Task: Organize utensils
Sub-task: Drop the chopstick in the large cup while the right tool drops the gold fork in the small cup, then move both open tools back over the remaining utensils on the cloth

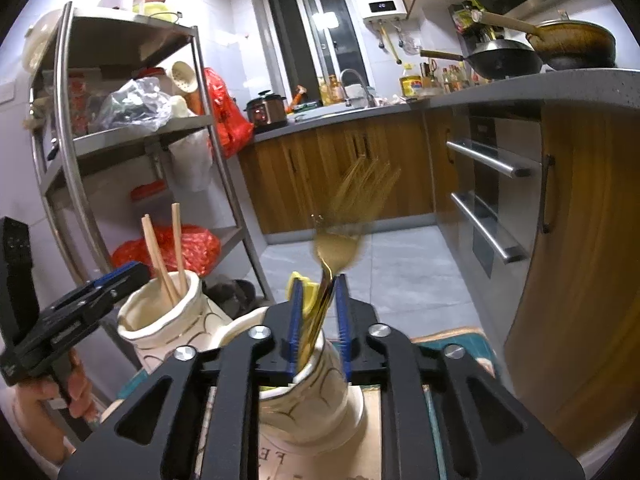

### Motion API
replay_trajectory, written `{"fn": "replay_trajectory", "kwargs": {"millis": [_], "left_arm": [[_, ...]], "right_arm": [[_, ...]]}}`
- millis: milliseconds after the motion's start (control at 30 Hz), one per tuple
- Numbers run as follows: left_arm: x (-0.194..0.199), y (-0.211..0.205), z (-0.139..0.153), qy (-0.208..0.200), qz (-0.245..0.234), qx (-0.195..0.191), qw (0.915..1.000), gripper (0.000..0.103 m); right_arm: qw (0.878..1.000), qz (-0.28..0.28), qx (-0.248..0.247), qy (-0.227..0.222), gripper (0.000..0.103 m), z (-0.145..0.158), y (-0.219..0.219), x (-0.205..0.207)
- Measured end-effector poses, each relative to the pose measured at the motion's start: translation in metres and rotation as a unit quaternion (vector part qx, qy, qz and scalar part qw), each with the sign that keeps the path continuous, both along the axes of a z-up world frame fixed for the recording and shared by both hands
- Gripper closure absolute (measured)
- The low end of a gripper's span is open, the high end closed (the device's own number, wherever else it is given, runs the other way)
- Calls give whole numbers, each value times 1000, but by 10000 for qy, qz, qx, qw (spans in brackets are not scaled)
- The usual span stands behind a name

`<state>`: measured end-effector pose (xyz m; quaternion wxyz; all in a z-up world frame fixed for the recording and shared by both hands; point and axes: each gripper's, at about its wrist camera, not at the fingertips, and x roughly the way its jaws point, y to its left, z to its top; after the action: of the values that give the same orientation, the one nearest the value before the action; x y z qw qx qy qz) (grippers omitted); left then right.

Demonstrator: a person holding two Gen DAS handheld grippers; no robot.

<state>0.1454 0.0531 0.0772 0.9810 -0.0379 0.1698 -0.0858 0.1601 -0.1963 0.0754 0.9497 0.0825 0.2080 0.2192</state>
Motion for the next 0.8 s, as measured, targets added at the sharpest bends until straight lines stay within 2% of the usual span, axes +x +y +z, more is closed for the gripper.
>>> {"fn": "replay_trajectory", "kwargs": {"millis": [200,267,300,333,367,400,467,700,800], "left_arm": [[-10,-4,5,-5,-16,118,9999,49],[-15,-5,7,-8,-11,167,9999,40],[-19,-6,8,-18,-27,172,9998,34],[-21,-6,10,-35,-35,171,9998,29],[-24,-5,10,-51,-34,176,9998,21],[-28,-5,12,-85,-12,180,9998,12],[-36,-4,16,-155,60,169,9997,5],[-56,0,27,-195,178,148,9995,6],[-64,-1,29,-104,151,111,9998,6]], "right_arm": [[10000,1,89,-20,64,4,-7,-8],[9999,-27,95,-26,43,6,-11,-14],[9999,-33,111,-38,38,7,-13,-17],[9999,-37,133,-69,28,8,-16,-21],[9998,-51,136,-101,20,10,-18,-25],[9998,-74,125,-112,18,12,-21,-27],[9997,-163,106,-137,10,16,-26,-34],[9981,-546,-20,-272,5,25,-47,-60],[9978,-637,-76,-191,5,26,-56,-70]]}}
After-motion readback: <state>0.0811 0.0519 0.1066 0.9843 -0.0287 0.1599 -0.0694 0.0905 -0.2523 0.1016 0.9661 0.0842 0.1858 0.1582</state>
